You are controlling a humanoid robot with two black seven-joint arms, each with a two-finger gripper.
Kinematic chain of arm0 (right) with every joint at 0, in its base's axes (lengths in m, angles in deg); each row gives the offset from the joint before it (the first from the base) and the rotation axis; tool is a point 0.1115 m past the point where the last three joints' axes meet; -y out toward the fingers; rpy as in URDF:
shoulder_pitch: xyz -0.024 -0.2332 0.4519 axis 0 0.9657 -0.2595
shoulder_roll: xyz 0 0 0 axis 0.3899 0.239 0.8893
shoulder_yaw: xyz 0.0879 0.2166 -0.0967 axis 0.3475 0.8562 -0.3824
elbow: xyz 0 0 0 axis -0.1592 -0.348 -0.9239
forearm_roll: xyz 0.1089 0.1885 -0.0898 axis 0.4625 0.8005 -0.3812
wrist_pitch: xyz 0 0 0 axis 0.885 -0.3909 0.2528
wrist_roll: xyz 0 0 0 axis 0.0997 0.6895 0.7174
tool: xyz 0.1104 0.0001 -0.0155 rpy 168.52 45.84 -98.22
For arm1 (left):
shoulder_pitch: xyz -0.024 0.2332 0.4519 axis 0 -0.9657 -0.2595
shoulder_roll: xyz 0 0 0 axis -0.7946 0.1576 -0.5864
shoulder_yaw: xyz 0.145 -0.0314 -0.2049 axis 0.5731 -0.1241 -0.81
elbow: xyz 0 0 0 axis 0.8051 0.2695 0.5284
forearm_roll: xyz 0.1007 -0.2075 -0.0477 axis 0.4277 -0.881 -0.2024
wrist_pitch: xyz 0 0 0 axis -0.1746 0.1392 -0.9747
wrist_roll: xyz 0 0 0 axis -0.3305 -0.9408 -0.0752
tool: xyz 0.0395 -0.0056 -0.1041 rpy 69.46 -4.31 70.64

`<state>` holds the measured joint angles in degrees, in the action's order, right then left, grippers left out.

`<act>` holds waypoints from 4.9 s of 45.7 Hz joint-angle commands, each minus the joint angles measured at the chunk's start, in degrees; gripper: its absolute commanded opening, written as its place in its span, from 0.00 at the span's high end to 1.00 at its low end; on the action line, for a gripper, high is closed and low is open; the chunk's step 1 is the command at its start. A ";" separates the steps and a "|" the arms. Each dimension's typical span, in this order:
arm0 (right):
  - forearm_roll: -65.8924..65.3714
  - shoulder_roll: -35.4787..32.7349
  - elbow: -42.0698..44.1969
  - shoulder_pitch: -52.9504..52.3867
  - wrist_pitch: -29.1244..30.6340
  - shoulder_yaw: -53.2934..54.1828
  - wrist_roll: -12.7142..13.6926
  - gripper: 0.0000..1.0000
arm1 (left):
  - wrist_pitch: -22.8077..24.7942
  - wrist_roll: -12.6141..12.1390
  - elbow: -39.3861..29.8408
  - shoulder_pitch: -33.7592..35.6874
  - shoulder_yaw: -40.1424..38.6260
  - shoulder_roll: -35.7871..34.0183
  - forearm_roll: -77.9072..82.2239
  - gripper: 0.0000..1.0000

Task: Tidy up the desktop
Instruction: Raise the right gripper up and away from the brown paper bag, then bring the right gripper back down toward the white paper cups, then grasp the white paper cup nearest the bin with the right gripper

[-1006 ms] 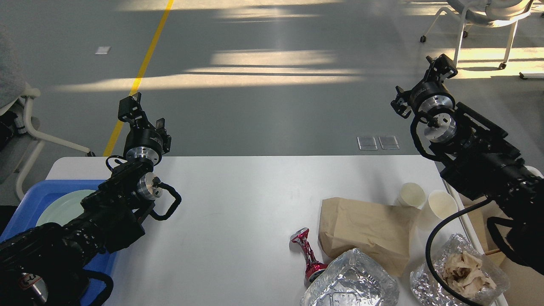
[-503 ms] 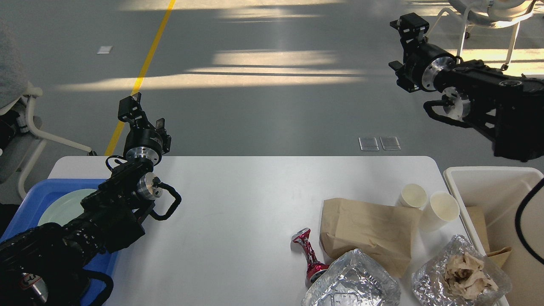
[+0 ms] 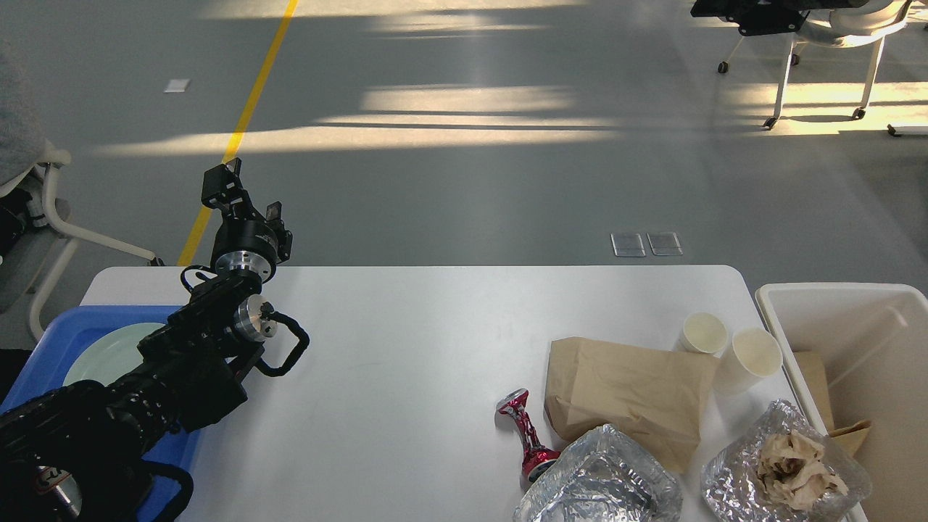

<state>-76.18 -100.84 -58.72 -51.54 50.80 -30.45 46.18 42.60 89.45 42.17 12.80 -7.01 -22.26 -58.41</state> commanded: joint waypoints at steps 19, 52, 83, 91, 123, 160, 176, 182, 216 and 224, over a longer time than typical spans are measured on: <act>-13.12 -2.32 -21.46 -23.61 23.14 -5.46 1.05 0.00 | 0.02 0.00 0.00 0.00 0.00 0.00 0.00 0.04; -16.82 -6.18 -27.18 -23.26 23.14 -5.91 8.52 0.00 | 0.02 0.00 0.00 0.00 0.00 0.00 0.00 0.04; -16.82 -10.58 -27.18 -23.61 23.14 -5.64 8.61 0.00 | 0.02 0.09 0.00 0.00 0.00 0.00 0.00 0.04; -16.82 -10.49 -27.00 -23.53 23.14 -5.55 8.61 0.00 | 0.02 0.00 0.00 0.00 0.00 0.00 0.00 0.04; -16.64 -10.58 -24.10 -23.35 23.14 -2.65 8.52 0.00 | -0.07 0.00 0.00 0.00 0.00 0.00 0.00 0.04; -15.76 -11.72 -7.49 -4.11 23.14 3.32 7.73 0.00 | -0.07 0.00 0.00 0.00 0.00 0.00 0.00 0.04; -28.14 -5.49 -8.46 12.50 16.04 3.32 7.73 0.00 | 0.02 0.09 0.00 0.00 0.00 0.00 0.00 0.04; -33.07 -4.60 -10.74 16.55 11.56 3.32 7.73 0.00 | 0.02 0.00 0.00 0.00 0.00 0.00 0.00 0.04; -55.92 -4.25 -12.24 37.82 -7.51 3.06 7.64 0.02 | 0.02 0.09 0.00 0.00 0.00 0.00 0.00 0.04; -56.54 -2.32 -9.43 41.60 -14.19 2.88 7.64 0.11 | 0.02 0.00 0.00 0.09 0.00 0.00 0.00 0.04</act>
<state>-132.51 -104.28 -70.02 -12.11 40.54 -27.50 53.79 42.61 89.47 42.16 12.85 -7.00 -22.26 -58.41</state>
